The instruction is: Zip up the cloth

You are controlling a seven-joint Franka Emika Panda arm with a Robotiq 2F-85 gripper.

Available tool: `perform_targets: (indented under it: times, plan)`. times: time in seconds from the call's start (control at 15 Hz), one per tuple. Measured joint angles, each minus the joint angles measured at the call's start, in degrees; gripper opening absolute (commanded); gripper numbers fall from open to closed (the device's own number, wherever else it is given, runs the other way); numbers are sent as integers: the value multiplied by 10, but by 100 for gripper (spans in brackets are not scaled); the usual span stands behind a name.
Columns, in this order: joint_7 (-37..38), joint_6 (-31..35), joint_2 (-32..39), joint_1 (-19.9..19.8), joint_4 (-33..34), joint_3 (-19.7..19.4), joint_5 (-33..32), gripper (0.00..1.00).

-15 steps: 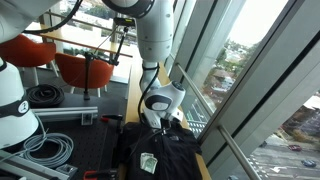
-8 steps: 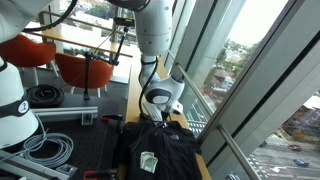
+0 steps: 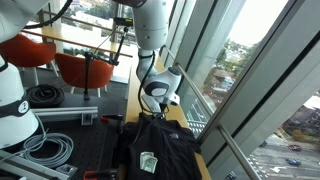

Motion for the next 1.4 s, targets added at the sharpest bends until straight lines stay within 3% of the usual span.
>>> perform_targets:
  times: [1.4]
  plan:
    - [0, 0, 37, 3, 54, 54, 0, 2]
